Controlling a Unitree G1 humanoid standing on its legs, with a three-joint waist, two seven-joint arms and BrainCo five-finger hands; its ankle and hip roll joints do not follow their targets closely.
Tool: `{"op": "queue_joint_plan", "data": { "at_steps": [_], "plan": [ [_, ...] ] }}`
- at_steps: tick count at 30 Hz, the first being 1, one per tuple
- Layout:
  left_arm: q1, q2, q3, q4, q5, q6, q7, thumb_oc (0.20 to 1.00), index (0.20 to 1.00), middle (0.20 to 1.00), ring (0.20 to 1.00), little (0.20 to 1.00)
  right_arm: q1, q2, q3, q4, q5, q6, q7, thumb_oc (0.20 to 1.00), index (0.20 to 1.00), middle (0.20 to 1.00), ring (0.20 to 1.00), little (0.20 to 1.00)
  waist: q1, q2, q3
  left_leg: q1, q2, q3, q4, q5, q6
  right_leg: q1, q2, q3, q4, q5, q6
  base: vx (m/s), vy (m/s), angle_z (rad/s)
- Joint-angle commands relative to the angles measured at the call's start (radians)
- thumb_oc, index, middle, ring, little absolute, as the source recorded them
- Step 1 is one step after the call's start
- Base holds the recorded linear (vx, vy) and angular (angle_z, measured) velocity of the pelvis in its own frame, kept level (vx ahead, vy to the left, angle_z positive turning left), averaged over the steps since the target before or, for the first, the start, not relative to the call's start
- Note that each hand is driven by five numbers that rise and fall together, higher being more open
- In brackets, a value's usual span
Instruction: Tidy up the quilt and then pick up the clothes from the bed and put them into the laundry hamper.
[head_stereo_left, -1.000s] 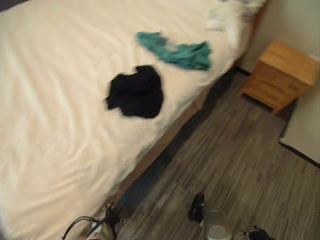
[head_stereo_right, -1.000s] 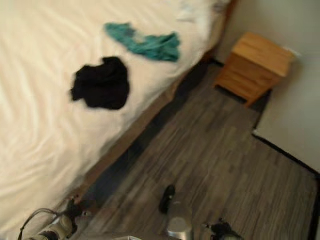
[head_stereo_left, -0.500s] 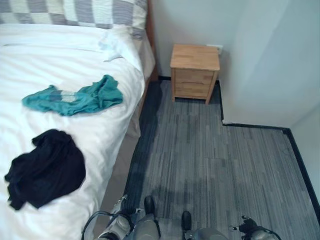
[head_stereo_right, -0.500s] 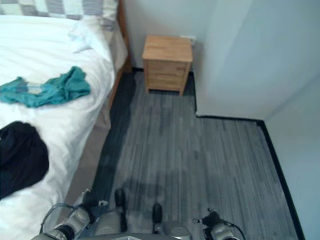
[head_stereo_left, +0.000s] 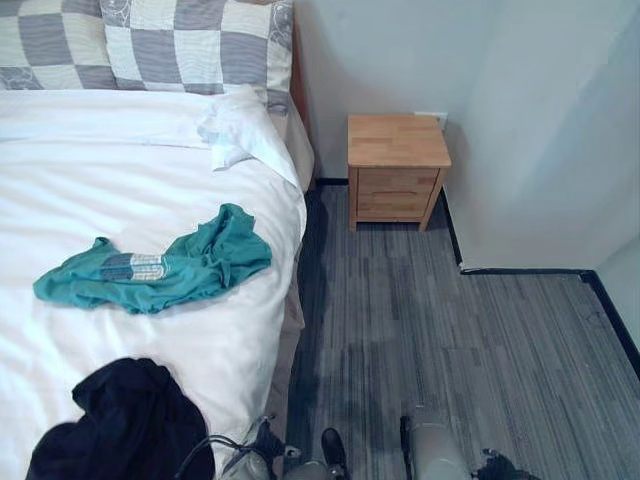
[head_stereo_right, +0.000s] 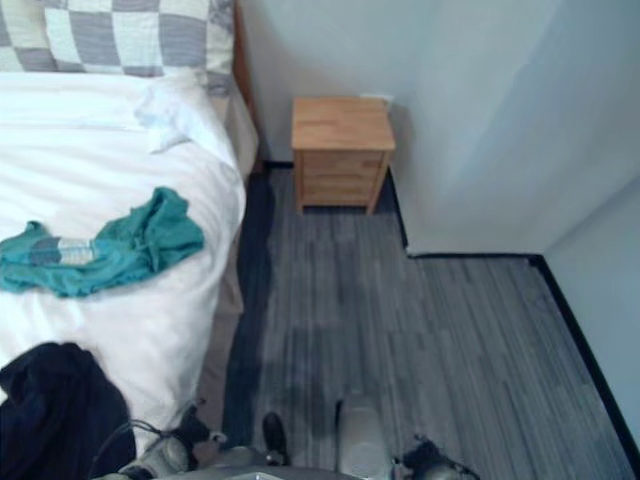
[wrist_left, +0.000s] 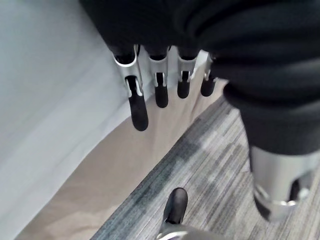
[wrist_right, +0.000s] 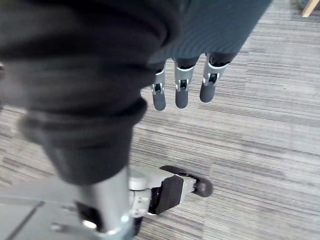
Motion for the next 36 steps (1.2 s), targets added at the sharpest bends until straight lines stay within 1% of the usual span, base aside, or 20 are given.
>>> {"op": "queue_joint_plan", "data": {
  "at_steps": [1,5,7,8,9,12,14,16,17,18,21,23,25,26,27,29,31,32,34,36],
  "plan": [
    [-0.092,0.073,0.041,-0.014,0.075,0.0,0.031,1.0,1.0,1.0,1.0,1.0,-0.073,-0.045,-0.013,-0.002,0.053,-0.005,-0.018,1.0,1.0,1.0,1.0,1.0,-0.042,0.015,0.076,0.11,0.094,-0.018,-0.005,-0.124,-0.135,0.129,0.047,-0.032,-0.522,0.136,0.03,0.57,-0.193,0.14],
    [-0.08,0.071,0.048,-0.001,0.083,-0.007,0.034,1.0,1.0,1.0,1.0,1.0,-0.066,-0.046,-0.007,0.003,0.041,0.0,-0.018,1.0,1.0,1.0,1.0,1.0,-0.047,0.023,0.064,0.194,0.096,-0.022,0.021,-0.19,-0.151,0.142,0.041,-0.034,-0.588,0.178,0.036,0.58,-0.187,0.13],
    [-0.062,0.059,0.07,0.002,0.035,-0.007,0.035,1.0,1.0,1.0,1.0,1.0,-0.067,-0.053,0.0,0.019,0.04,-0.003,-0.021,1.0,1.0,1.0,1.0,1.0,-0.042,0.034,0.055,0.144,0.166,-0.038,0.321,-0.076,-0.186,0.206,0.08,-0.052,-0.553,0.165,-0.021,0.63,-0.35,-0.1],
    [-0.062,0.059,0.07,0.002,0.035,-0.007,0.035,1.0,1.0,1.0,1.0,1.0,-0.067,-0.053,0.0,0.019,0.04,-0.003,-0.021,1.0,1.0,1.0,1.0,1.0,-0.042,0.034,0.054,0.143,0.165,-0.038,0.321,-0.075,-0.185,0.206,0.08,-0.052,-0.553,0.165,-0.021,0.42,-0.377,0.09],
    [-0.066,0.055,0.072,-0.014,0.008,-0.005,0.046,1.0,1.0,1.0,1.0,1.0,-0.076,-0.072,0.0,0.021,0.033,0.003,-0.032,1.0,1.0,1.0,1.0,1.0,-0.011,0.007,0.093,0.0,0.18,-0.111,0.641,0.035,-0.184,0.289,0.087,-0.068,-0.564,0.138,-0.074,0.27,-0.257,0.22],
    [-0.085,0.049,0.065,-0.028,-0.028,-0.007,0.065,1.0,1.0,1.0,1.0,1.0,-0.105,-0.084,0.011,0.022,0.021,0.01,-0.036,1.0,1.0,1.0,1.0,1.0,0.021,-0.036,0.108,-0.151,0.157,-0.116,0.748,-0.009,-0.161,0.352,0.066,-0.062,-0.597,0.119,-0.091,0.44,-0.211,0.03],
    [-0.082,0.037,0.064,-0.039,-0.036,-0.014,0.063,1.0,1.0,1.0,1.0,1.0,-0.107,-0.088,0.024,0.028,0.001,0.015,-0.034,1.0,1.0,1.0,1.0,1.0,0.049,-0.041,0.095,-0.205,0.138,-0.076,0.616,-0.034,-0.156,0.411,0.059,-0.054,-0.627,0.097,-0.083,0.58,0.054,-0.45],
    [-0.067,0.021,0.064,-0.045,-0.028,-0.022,0.061,1.0,1.0,1.0,1.0,1.0,-0.105,-0.098,0.035,0.027,-0.026,0.009,-0.032,1.0,1.0,1.0,1.0,1.0,0.069,-0.023,0.069,-0.204,0.14,0.068,0.311,-0.024,-0.152,0.479,0.057,-0.088,-0.632,0.043,-0.059,0.47,0.117,-0.51],
    [-0.067,0.021,0.064,-0.045,-0.028,-0.022,0.061,1.0,1.0,1.0,1.0,1.0,-0.105,-0.099,0.035,0.027,-0.026,0.009,-0.032,1.0,1.0,1.0,1.0,1.0,0.07,-0.024,0.068,-0.202,0.138,0.07,0.303,-0.019,-0.152,0.476,0.056,-0.086,-0.633,0.045,-0.059,0.4,0.102,-0.3],
    [-0.061,0.014,0.06,-0.047,-0.009,-0.018,0.047,1.0,1.0,1.0,1.0,1.0,-0.104,-0.103,0.028,0.026,-0.047,0.014,-0.03,1.0,1.0,1.0,1.0,1.0,0.055,-0.014,0.048,-0.167,0.183,0.278,0.198,-0.018,-0.165,0.522,0.06,-0.144,-0.614,-0.007,-0.049,0.28,0.078,-0.08],
    [-0.038,0.01,0.072,-0.052,-0.014,-0.007,0.041,1.0,1.0,1.0,1.0,1.0,-0.089,-0.097,0.027,0.021,-0.055,0.018,-0.023,1.0,1.0,1.0,1.0,1.0,0.065,-0.019,0.033,-0.115,0.167,0.332,0.179,-0.029,-0.14,0.537,0.049,-0.193,-0.525,-0.024,-0.033,0.44,0.122,0.23],
    [-0.022,0.006,0.078,-0.031,-0.01,-0.003,0.033,1.0,1.0,1.0,1.0,1.0,-0.07,-0.079,0.006,0.024,-0.052,0.014,-0.02,1.0,1.0,1.0,1.0,1.0,0.07,-0.022,0.02,-0.071,0.114,0.283,0.132,-0.061,-0.092,0.486,0.001,-0.249,-0.295,0.009,0.025,0.32,0.151,0.26],
    [-0.024,0.011,0.088,-0.026,-0.013,0.003,0.036,1.0,1.0,1.0,1.0,1.0,-0.07,-0.064,-0.007,0.008,-0.037,0.017,-0.013,1.0,1.0,1.0,1.0,1.0,0.049,-0.033,0.046,-0.02,0.076,0.249,0.114,-0.087,-0.056,0.386,-0.053,-0.218,-0.049,0.122,0.084,0.3,0.138,0.98],
    [-0.028,0.017,0.095,-0.016,-0.018,0.007,0.04,1.0,1.0,1.0,1.0,1.0,-0.071,-0.059,-0.012,0.007,-0.03,0.015,-0.013,1.0,1.0,1.0,1.0,1.0,0.039,-0.032,0.059,0.001,0.073,0.223,0.098,-0.091,-0.048,0.326,-0.051,-0.168,0.053,0.141,0.084,0.29,-0.047,1.74],
    [-0.023,0.028,0.114,-0.005,-0.031,0.007,0.048,1.0,1.0,1.0,1.0,1.0,-0.078,-0.051,-0.003,0.016,-0.038,0.015,-0.016,1.0,1.0,1.0,1.0,1.0,0.045,-0.021,0.077,0.025,0.097,0.174,0.095,-0.087,-0.045,0.254,-0.034,-0.129,0.049,0.128,0.051,0.29,-0.137,1.95],
    [-0.011,0.04,0.127,0.018,-0.034,0.006,0.053,1.0,1.0,1.0,1.0,1.0,-0.072,-0.051,0.004,0.023,-0.042,0.016,-0.015,1.0,1.0,1.0,1.0,1.0,0.046,-0.029,0.083,0.033,0.096,0.092,0.095,-0.095,-0.06,0.247,-0.009,-0.064,-0.109,0.069,0.018,0.32,-0.243,2.24],
    [-0.004,0.054,0.136,0.034,-0.031,0.0,0.059,1.0,1.0,1.0,1.0,1.0,-0.068,-0.058,0.011,0.031,-0.044,0.013,-0.013,1.0,1.0,1.0,1.0,1.0,0.03,-0.045,0.085,0.036,0.081,0.004,0.098,-0.113,-0.075,0.268,0.033,0.092,-0.387,0.07,0.022,0.25,-0.245,1.94],
    [-0.005,0.054,0.136,0.034,-0.031,0.0,0.059,1.0,1.0,1.0,1.0,1.0,-0.069,-0.058,0.011,0.031,-0.043,0.013,-0.013,1.0,1.0,1.0,1.0,1.0,0.03,-0.044,0.084,0.034,0.083,0.004,0.099,-0.112,-0.076,0.27,0.035,0.091,-0.394,0.075,0.022,0.23,-0.225,1.85],
    [-0.014,0.083,0.141,0.061,-0.007,0.017,0.062,1.0,1.0,1.0,1.0,1.0,-0.041,-0.088,0.025,0.073,-0.076,0.036,0.003,1.0,1.0,1.0,1.0,1.0,0.011,-0.067,0.09,0.029,0.063,-0.111,0.124,-0.147,-0.087,0.264,0.076,0.319,-0.522,0.101,0.039,0.26,-0.284,1.82],
    [-0.021,0.094,0.142,0.048,-0.016,0.003,0.07,1.0,1.0,1.0,1.0,1.0,-0.047,-0.086,0.017,0.062,-0.06,0.024,0.003,1.0,1.0,1.0,1.0,1.0,0.022,-0.068,0.082,0.024,0.06,-0.132,0.131,-0.159,-0.087,0.27,0.058,0.296,-0.525,0.108,0.024,0.22,-0.333,2.06]
  ]
}}
